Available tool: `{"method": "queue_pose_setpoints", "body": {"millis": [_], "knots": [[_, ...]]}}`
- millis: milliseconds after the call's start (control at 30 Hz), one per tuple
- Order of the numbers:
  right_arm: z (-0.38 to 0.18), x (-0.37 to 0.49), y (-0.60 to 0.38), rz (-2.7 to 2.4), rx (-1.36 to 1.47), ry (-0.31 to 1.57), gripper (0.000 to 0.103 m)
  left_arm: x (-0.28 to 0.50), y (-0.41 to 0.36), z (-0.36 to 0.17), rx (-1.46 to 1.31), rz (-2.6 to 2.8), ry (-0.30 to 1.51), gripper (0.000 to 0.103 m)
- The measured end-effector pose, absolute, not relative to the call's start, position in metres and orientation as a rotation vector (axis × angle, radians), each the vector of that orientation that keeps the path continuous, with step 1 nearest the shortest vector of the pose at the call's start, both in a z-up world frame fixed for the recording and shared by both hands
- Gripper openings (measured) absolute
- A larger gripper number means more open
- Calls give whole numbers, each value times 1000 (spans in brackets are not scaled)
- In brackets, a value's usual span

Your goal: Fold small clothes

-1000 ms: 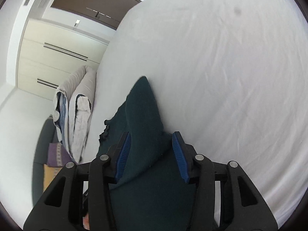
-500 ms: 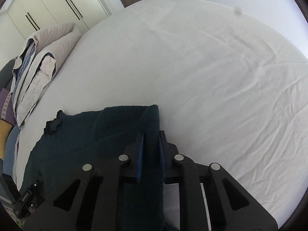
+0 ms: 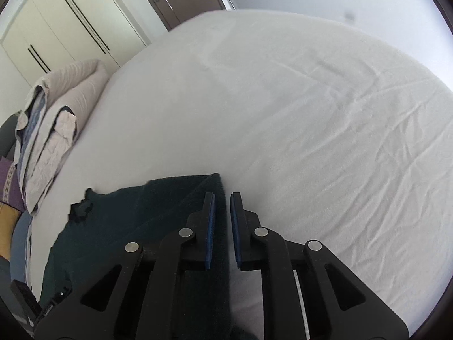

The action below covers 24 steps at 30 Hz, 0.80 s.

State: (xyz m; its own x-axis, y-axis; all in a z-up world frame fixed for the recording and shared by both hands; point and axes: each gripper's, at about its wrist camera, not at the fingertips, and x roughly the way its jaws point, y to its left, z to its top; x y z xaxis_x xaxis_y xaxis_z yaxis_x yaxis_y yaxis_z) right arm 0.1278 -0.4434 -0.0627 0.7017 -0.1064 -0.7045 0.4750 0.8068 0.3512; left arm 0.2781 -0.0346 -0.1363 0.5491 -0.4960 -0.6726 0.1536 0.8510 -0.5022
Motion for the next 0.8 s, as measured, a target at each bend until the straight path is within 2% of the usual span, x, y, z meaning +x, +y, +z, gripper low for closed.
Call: {"method": "queue_pose_setpoints", "body": {"millis": [100, 167, 267, 300, 333, 367, 400, 433, 467, 500, 600, 800], "knots": [[-65, 115, -418, -302, 487, 749, 12, 278, -33, -137, -421, -401, 912, 14], [-90, 118, -410, -307, 440, 856, 12, 278, -32, -137, -427, -403, 911, 14], [-97, 110, -414, -279, 459, 822, 12, 282, -28, -135, -462, -422, 927, 14], [-90, 107, -416, -295, 484, 820, 12, 284, -25, -133, -489, -430, 950, 16], [-81, 103, -414, -310, 493, 803, 14, 284, -21, -129, -510, -430, 971, 25], [-70, 96, -412, -308, 487, 770, 19, 282, -15, -123, -530, -425, 977, 34], [-56, 87, -405, -298, 467, 722, 25, 276, -4, -113, -557, -413, 955, 57], [-41, 82, -392, -294, 440, 686, 30, 268, 7, -104, -579, -398, 922, 74], [-29, 72, -383, -290, 416, 651, 46, 257, 25, -93, -609, -387, 876, 78], [-18, 62, -374, -283, 399, 613, 62, 248, 41, -86, -634, -379, 849, 80], [9, 36, -338, -236, 332, 516, 71, 220, 104, -84, -770, -324, 836, 79], [24, 9, -276, -94, 367, 508, 84, 146, 263, -112, -1076, -59, 746, 79]]}}
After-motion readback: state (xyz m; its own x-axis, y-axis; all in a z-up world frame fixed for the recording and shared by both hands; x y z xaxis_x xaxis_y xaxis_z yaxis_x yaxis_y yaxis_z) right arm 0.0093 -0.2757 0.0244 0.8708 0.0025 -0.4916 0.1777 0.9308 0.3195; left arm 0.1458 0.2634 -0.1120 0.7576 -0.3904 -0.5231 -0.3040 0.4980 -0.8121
